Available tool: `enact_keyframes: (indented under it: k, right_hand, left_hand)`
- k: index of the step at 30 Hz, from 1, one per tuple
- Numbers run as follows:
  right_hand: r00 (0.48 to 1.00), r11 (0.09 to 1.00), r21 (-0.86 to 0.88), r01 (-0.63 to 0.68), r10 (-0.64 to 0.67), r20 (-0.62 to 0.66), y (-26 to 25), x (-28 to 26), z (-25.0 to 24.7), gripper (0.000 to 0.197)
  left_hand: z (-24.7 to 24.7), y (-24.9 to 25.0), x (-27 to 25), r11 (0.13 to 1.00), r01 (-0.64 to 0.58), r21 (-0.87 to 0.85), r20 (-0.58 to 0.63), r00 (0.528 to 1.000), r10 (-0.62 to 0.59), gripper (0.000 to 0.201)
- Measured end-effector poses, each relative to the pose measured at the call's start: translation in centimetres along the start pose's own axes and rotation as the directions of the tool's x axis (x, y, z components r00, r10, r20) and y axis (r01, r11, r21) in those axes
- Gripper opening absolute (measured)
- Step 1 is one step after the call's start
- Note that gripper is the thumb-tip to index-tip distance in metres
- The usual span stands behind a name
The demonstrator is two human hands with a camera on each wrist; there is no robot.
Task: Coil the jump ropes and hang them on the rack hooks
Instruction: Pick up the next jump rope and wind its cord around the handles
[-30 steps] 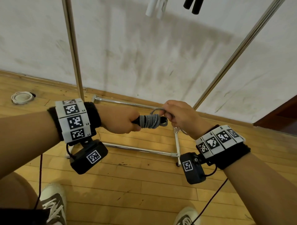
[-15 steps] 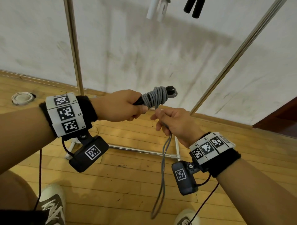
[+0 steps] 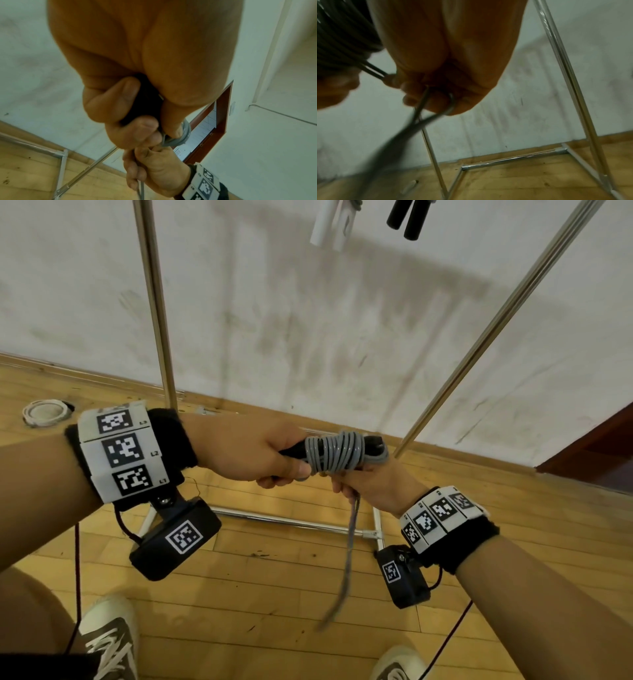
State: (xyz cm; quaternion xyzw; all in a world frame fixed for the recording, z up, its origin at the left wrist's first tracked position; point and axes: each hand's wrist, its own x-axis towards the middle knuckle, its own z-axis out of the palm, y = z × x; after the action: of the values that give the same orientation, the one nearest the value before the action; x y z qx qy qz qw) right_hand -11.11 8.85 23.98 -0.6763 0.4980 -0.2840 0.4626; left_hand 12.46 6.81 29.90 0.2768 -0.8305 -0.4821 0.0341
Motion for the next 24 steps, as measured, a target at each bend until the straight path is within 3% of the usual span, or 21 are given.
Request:
enact_keyframes:
  k: [4,7,10,11,15,21,24]
  right_hand:
    - [0.990,0.990,-0.027,-0.137,0.138,0.035,1.1,0.0,-0.6,0.021]
    - [0.999,0.928,-0.371,-0.015,0.026,0.024,0.9,0.2,-1.2,0.041]
    - [1.000,0.806,-0.592,0.023,-0.020,0.012,0.5,0.6,-1.5,0.023]
    - [1.000,0.814,-0.581,0.005,-0.003,0.006,0.4,0.6,-1.6,0.012]
    - [0.999,0.850,-0.527,-0.031,0.038,0.002,-0.5,0.8,-2.0,0.006]
    - [1.000,0.872,-0.489,-0.014,0.000,-0.029,-3.4,0.7,-1.0,0.017]
    - [0.999,0.932,-0.361,-0.044,0.036,-0.030,-3.9,0.6,-0.5,0.017]
  left_hand:
    - [0.4,-0.1,0.2,1.000,0.018,0.000,0.068,0.998,-0.018,0.016]
    - [0.6,-0.6,0.5,0.994,0.057,0.091,0.099,0.993,-0.066,0.016]
    - [1.1,-1.3,1.1,0.953,0.127,0.275,0.097,0.983,-0.159,0.014]
    - [1.3,-1.4,1.3,0.938,0.146,0.316,0.095,0.978,-0.184,0.015]
    - [1.6,-1.9,1.7,0.902,0.190,0.387,0.101,0.964,-0.247,0.016]
    - [2.6,-2.5,2.8,0.816,0.250,0.520,0.067,0.941,-0.332,0.017]
    - [2.1,-2.9,3.1,0.798,0.309,0.517,-0.034,0.939,-0.341,0.021]
